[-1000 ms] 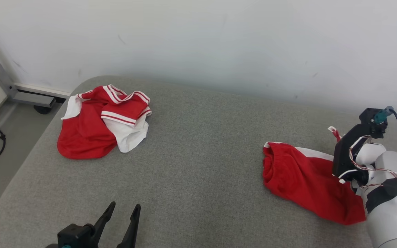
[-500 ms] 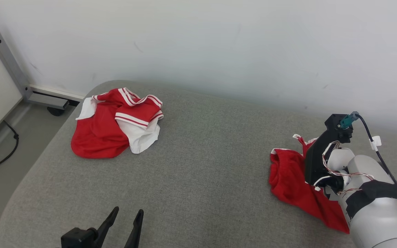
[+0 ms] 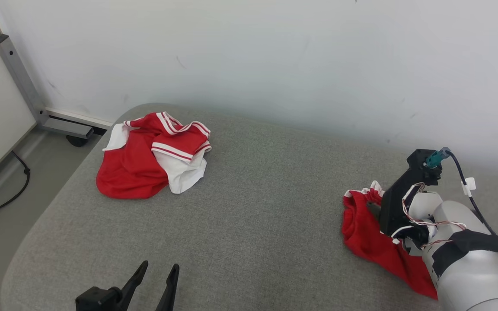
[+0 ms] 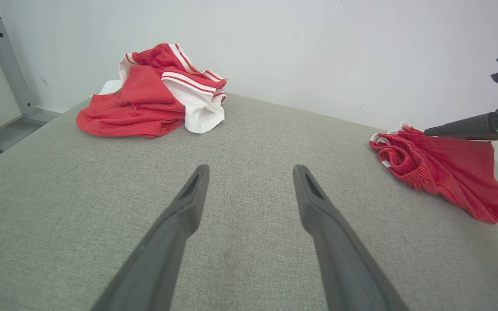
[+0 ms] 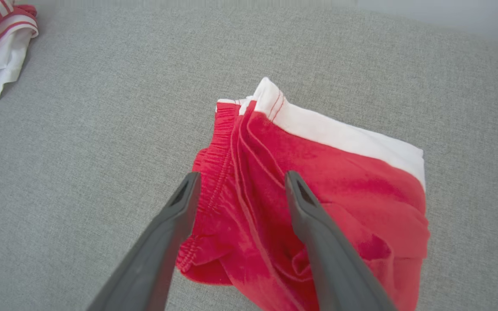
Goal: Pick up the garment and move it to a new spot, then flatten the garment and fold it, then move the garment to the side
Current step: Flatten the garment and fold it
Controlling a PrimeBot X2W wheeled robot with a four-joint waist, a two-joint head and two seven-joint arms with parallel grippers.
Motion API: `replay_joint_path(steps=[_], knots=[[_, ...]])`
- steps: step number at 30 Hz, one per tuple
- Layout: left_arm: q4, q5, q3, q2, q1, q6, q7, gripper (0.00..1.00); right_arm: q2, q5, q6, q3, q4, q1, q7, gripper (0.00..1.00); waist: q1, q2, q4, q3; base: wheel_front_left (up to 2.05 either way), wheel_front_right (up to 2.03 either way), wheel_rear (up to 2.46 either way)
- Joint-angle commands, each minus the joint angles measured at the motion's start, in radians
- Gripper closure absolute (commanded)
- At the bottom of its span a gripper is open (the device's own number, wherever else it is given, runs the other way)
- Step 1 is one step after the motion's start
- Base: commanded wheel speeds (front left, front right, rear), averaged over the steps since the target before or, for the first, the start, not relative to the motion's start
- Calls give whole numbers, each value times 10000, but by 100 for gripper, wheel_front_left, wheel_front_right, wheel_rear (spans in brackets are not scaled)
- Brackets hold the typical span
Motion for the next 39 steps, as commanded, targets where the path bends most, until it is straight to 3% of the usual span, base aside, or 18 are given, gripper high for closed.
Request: replay_joint_path(steps=[1, 12, 23, 24, 26, 27, 30, 31, 39], knots=[[-28, -16, 22, 79, 73, 57, -2, 0, -21, 45, -22, -94, -10, -208, -166, 0, 1, 0, -42, -27, 0, 0, 0], [-164, -75, 66, 126, 154, 165, -50, 0, -429, -869, -22, -851, -543, -178, -935, 0, 1, 0, -474, -93, 0, 0, 0], [-211, -150, 99, 131, 97, 246, -111, 0, -985, -1517, -22, -1224, -1241, 1278, -1252, 0, 1, 0, -946, 9, 0, 0, 0], [-209, -159, 102, 138, 95, 252, -115, 0, -974, -1494, -22, -1223, -1305, 1386, -1268, 4, 1, 0, -985, 20, 0, 0, 0], [-208, -171, 93, 144, 84, 250, -127, 0, -899, -1431, -22, -1228, -1428, 1592, -1279, 52, 1, 0, -1048, 35, 0, 0, 0], [-207, -170, 87, 152, 77, 241, -129, 0, -845, -1397, -22, -1214, -1502, 1689, -1265, 59, 1, 0, -1078, 42, 0, 0, 0], [-197, -175, 56, 149, 31, 229, -134, 0, -752, -1336, -22, -1165, -1690, 1862, -1208, 96, 1, 0, -1132, 65, 0, 0, 0], [-190, -173, 43, 144, 8, 219, -130, 0, -695, -1316, -22, -1129, -1739, 1917, -1187, 100, 1, 0, -1138, 70, 0, 0, 0], [-105, -190, -47, 116, -127, 172, -118, 0, -428, -1212, -22, -820, -2066, 2170, -1149, 100, 1, 0, -970, 109, 0, 0, 0]])
